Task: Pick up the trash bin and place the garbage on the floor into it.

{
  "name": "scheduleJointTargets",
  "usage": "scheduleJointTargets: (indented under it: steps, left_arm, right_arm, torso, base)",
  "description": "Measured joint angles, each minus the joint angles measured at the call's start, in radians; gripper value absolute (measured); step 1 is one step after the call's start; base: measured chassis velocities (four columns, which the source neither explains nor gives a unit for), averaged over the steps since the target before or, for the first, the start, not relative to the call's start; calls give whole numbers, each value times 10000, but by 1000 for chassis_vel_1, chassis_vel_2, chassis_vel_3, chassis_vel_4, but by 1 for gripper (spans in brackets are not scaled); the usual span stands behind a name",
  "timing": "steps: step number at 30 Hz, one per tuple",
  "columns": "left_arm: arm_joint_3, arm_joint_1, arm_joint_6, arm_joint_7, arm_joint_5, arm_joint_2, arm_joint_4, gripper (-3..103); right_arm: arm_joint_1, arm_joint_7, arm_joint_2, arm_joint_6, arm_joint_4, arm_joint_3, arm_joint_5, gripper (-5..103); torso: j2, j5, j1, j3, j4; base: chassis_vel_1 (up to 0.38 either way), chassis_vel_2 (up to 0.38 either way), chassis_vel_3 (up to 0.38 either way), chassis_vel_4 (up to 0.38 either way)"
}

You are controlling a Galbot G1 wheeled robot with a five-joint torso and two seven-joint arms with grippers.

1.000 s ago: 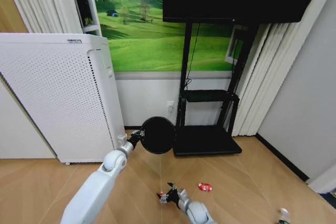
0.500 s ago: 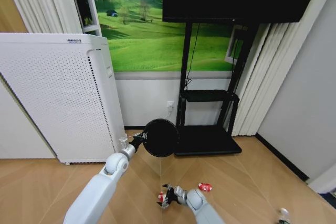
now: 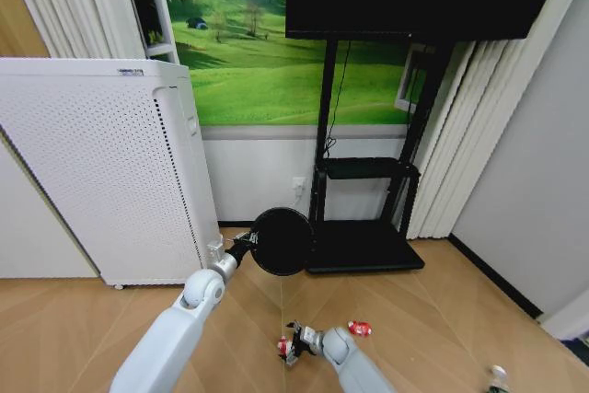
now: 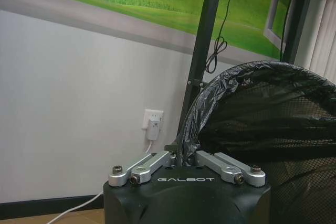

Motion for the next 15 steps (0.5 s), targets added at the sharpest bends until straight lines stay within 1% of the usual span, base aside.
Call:
scheduleJointTargets:
  steps: [2,4,5,6,8,9,10,11,12,13,15]
  left_arm:
    - [-16,41,0,-49,11,-30,-66,3]
    - [-18,46,0,-74,12,-32,-93,3]
    - [-26,48,0,-98,12,-34,-124,3]
    - [-26,48,0,-98,12,-34,-124,3]
    - [-56,50,4,-113,20,-62,-143,3]
    - [-56,50,4,-113,20,-62,-143,3]
    - [-76,62,4,-122,25,-84,-148,3]
    - [-76,62,4,-122,25,-84,-148,3]
    - [-91,95,4,-128,39,-107,-161,3]
    - [-112,133,5,-128,56,-117,-178,3]
    - [-128,155,5,-129,63,-120,-191,3]
  right_arm:
    - [-126,142,-48,-322,19,33,235,100]
    - [-178,205,-65,-408,27,27,285,100]
    - [-235,265,-77,-487,24,-14,343,103]
    - [-235,265,-77,-487,24,-14,343,103]
    - [-290,383,-64,-544,-25,-73,462,94]
    - [-290,383,-64,-544,-25,-73,462,94]
    - [-308,462,-43,-581,-47,-107,496,89]
    - [-308,462,-43,-581,-47,-107,496,89]
    - [-321,543,-14,-585,-81,-126,499,79]
    - [-327,567,-2,-585,-83,-128,491,73]
    - [-329,582,1,-585,-84,-126,484,73]
  torso:
    - [0,0,0,0,0]
    - [0,-1,0,0,0]
    - [0,0,0,0,-1]
    - [0,0,0,0,-1]
    - [1,0,0,0,0]
    - [1,0,0,0,0]
    - [0,0,0,0,0]
    - [0,0,0,0,0]
    - [0,1,0,0,0]
    - [0,0,0,0,0]
    - [0,0,0,0,0]
  base:
    - [0,0,0,0]
    - [0,0,0,0]
    - [0,0,0,0]
    - [0,0,0,0]
    - [0,0,0,0]
    - [0,0,0,0]
    - [0,0,0,0]
    - [0,0,0,0]
    - [0,0,0,0]
    - [0,0,0,0]
    - [0,0,0,0]
